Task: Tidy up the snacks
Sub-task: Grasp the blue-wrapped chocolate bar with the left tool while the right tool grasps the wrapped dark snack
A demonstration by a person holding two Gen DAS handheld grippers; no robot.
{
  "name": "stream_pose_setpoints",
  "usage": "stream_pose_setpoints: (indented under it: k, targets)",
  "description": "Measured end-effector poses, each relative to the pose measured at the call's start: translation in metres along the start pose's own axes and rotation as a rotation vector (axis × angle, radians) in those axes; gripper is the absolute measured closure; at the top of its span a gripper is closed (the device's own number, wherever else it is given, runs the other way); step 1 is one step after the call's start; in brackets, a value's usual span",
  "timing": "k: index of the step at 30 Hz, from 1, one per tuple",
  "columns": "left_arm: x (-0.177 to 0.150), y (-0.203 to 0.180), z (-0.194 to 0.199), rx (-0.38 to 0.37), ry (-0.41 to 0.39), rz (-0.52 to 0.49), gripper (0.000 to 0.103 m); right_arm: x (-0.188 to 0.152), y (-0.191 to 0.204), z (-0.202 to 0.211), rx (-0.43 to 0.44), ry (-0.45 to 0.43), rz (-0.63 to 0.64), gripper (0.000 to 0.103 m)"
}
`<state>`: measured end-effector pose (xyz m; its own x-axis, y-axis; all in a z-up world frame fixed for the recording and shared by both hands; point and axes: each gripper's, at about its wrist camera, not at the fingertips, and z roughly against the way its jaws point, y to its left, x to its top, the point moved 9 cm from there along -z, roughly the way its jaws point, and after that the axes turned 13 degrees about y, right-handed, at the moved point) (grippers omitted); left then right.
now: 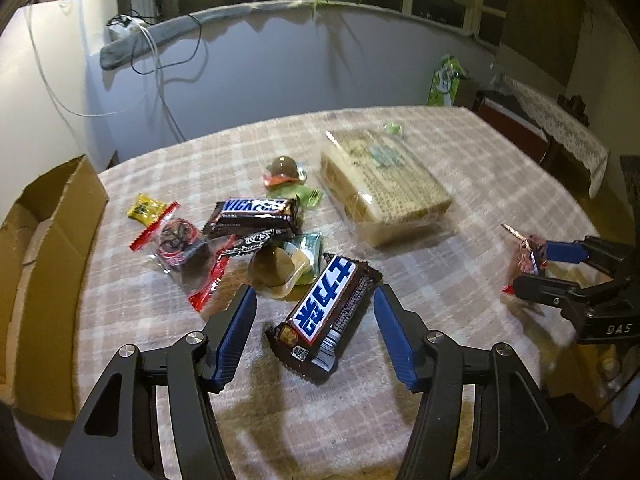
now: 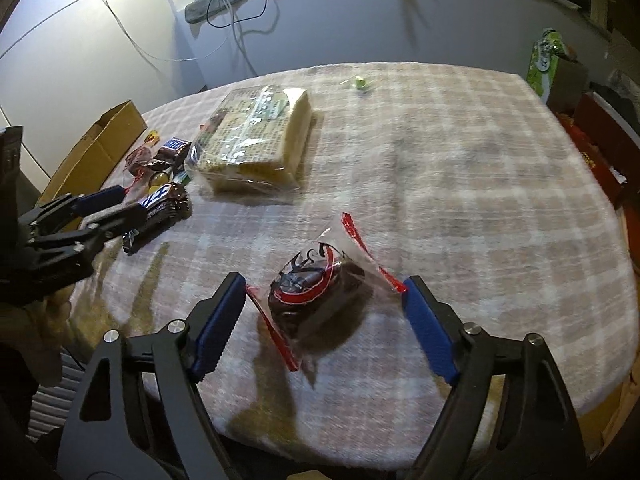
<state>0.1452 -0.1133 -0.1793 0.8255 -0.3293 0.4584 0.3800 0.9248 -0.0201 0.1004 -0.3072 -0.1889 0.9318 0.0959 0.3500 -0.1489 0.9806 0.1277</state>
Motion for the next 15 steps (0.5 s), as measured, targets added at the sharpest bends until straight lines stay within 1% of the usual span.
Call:
stream_pose_setpoints:
  k: [3,5,6,8,9,11,13,15]
  targets:
    - [0.001,0.001,-0.006,0.009,0.009,-0.009,0.043,0.002,0.004,-0.004,0.003,0.004,0.011,0.02]
    - [0.003,0.001,-0.01,0.001,0.018,-0.01,0.044,0.004,0.006,-0.007,0.008,0.009,0.016,0.024]
    - [0.003,0.0,-0.012,-0.004,0.024,-0.013,0.048,0.005,0.008,-0.008,0.006,0.007,0.019,0.025]
    - [0.002,-0.003,-0.016,-0.019,0.033,-0.016,0.052,0.007,0.009,-0.009,0.003,0.006,0.027,0.029]
    - [0.002,-0.004,-0.017,-0.025,0.037,-0.018,0.058,0.007,0.01,-0.009,0.004,0.007,0.031,0.032]
    - [0.001,-0.007,-0.02,-0.031,0.042,-0.02,0.06,0.009,0.013,-0.01,0.006,0.009,0.038,0.037]
    - [0.0,-0.007,-0.021,-0.037,0.045,-0.015,0.07,0.011,0.015,-0.012,-0.001,0.007,0.047,0.04]
    - [-0.002,-0.006,-0.02,-0.042,0.044,-0.006,0.076,0.014,0.015,-0.013,-0.009,0.003,0.053,0.043]
